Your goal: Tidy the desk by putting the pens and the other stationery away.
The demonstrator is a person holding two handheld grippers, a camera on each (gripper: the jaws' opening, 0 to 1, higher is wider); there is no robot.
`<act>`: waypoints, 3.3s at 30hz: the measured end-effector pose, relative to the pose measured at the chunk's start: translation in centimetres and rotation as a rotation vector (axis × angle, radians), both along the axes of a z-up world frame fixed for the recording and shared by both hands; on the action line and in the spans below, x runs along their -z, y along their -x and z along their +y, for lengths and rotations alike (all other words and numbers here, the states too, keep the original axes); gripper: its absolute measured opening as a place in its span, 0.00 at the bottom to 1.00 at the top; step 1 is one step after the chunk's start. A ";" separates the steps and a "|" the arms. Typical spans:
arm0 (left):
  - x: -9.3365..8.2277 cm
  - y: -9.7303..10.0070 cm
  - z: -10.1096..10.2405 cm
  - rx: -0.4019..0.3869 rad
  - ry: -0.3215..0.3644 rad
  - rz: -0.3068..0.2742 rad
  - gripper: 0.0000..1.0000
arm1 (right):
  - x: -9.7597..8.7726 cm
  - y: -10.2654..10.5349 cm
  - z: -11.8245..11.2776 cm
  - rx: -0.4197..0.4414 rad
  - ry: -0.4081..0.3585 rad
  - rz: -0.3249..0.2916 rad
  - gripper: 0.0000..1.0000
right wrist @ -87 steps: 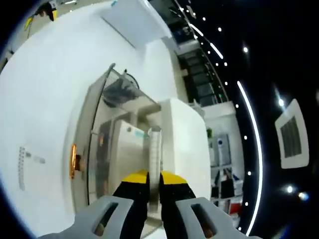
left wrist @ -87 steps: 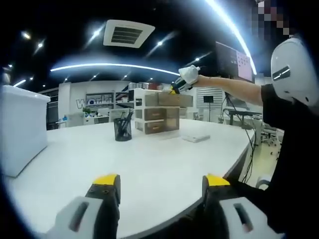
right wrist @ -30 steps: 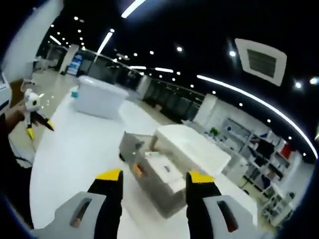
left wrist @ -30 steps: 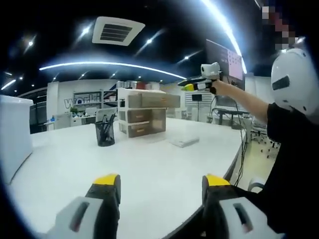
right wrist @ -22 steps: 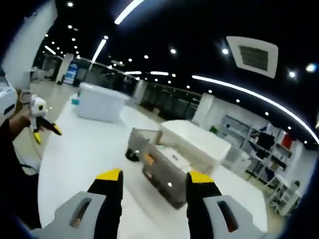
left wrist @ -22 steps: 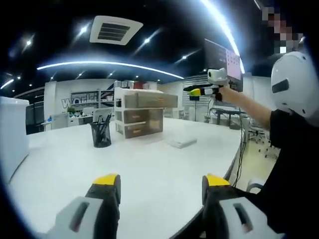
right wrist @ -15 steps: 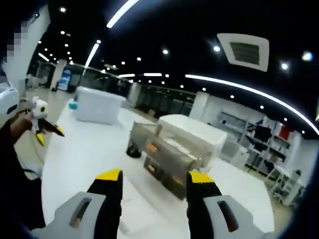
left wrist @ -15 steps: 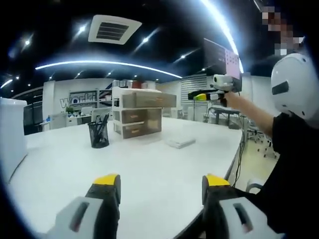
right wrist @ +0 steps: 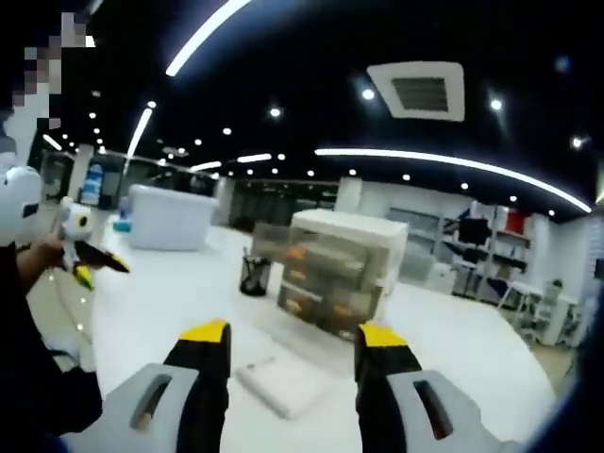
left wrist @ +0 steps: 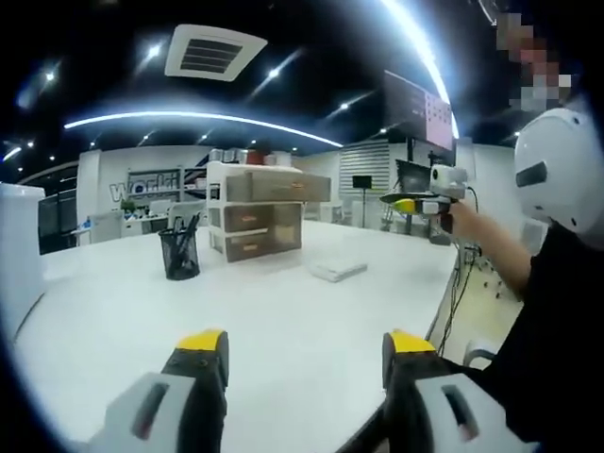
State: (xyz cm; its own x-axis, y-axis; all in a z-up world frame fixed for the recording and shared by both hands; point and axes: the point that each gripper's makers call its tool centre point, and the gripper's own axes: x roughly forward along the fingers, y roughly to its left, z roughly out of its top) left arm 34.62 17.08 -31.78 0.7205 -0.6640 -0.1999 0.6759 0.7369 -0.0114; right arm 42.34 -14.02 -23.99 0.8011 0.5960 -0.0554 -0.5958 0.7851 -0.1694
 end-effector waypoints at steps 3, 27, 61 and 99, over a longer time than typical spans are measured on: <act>-0.1 -0.1 -0.1 0.002 0.002 -0.002 0.66 | 0.9 0.9 -0.2 0.026 -0.027 0.005 0.50; 0.2 -1.1 -2.1 0.054 -0.010 0.010 0.66 | 7.9 4.7 -0.3 0.093 -0.119 0.156 0.49; 1.0 -1.1 -0.9 0.015 -0.030 0.013 0.66 | 9.4 2.5 1.4 0.048 -0.131 0.250 0.35; 2.0 -0.7 0.7 -0.040 -0.024 0.035 0.64 | 13.1 -3.4 0.5 0.072 -0.017 0.365 0.14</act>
State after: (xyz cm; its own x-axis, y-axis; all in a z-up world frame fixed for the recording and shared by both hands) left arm 35.36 17.82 -33.83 0.7385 -0.6298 -0.2408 0.6456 0.7635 -0.0169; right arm 45.72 -13.50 -37.10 0.7704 0.5421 -0.3356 -0.5576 0.8281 0.0576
